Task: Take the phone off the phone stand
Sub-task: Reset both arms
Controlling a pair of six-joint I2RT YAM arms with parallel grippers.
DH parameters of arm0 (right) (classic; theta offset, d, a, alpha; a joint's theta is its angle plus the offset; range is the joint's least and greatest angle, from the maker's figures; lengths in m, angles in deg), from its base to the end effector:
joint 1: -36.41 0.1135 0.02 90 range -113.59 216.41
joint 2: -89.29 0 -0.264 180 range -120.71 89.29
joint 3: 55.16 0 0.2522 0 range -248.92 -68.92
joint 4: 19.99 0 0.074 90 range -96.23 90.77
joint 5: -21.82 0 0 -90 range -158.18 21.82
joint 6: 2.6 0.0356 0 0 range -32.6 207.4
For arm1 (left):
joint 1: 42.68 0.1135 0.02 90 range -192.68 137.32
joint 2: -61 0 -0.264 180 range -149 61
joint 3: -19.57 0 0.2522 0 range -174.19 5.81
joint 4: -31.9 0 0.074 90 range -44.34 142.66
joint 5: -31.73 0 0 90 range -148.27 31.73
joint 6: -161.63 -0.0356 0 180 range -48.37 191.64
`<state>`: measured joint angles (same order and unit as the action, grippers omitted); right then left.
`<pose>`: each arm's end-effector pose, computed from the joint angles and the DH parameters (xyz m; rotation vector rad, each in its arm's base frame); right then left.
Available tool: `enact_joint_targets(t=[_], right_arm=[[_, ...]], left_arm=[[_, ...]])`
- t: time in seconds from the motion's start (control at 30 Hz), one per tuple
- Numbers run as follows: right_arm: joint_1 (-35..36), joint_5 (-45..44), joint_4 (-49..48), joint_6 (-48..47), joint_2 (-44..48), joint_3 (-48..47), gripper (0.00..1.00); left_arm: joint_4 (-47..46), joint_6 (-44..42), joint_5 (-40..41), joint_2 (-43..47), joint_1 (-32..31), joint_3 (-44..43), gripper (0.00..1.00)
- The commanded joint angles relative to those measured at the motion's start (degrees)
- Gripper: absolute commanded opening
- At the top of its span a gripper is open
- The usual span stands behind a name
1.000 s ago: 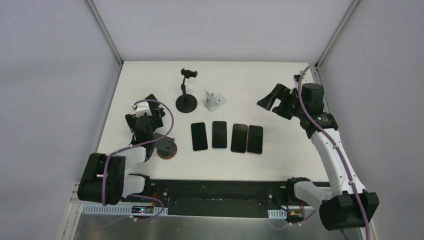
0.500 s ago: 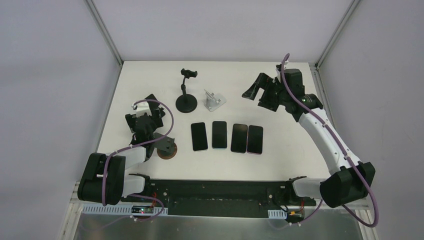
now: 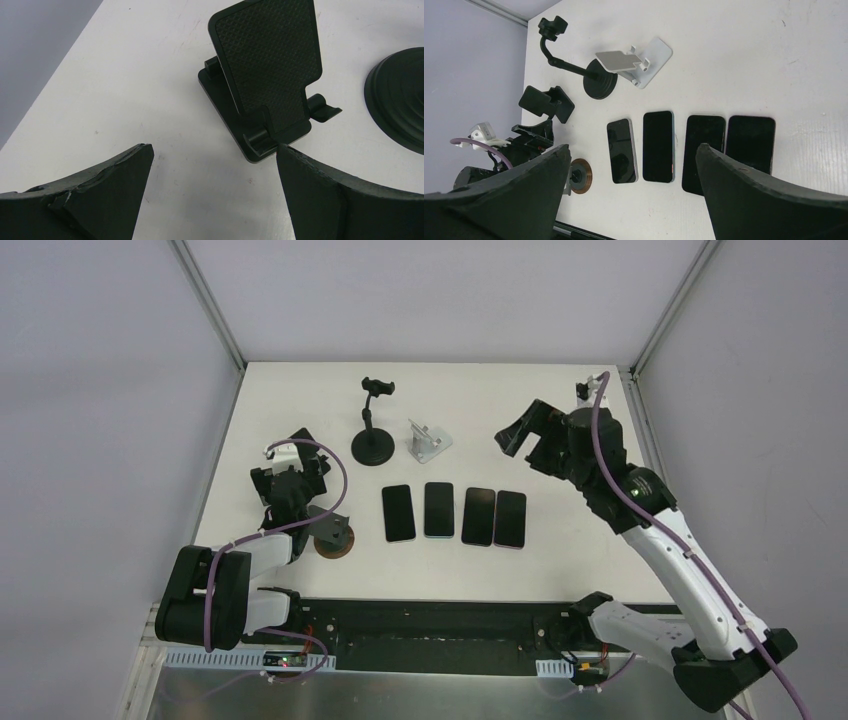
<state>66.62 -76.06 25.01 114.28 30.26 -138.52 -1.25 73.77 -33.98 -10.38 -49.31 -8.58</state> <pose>0.1893 0.1046 0.4052 0.0364 1.9646 0.5298 0.2245 -0.0113 0.1723 -0.2412 1.7211 0.2574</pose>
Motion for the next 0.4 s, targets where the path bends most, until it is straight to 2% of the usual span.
enact_joint_targets(t=[0.0,0.2,0.37], right_arm=[[2.6,-6.2,-1.9,2.8,4.3,4.2,0.99],[6.8,-11.4,-0.6,2.6,3.2,3.3,0.99],[7.0,-12.9,-0.1,2.4,3.5,2.1,0.99]], left_arm=[[-2.7,0.6,-0.4,0.2,0.6,0.2,0.99],[-2.7,0.6,-0.3,0.3,0.6,0.1,0.99],[-2.7,0.6,-0.3,0.2,0.6,0.2,0.99]])
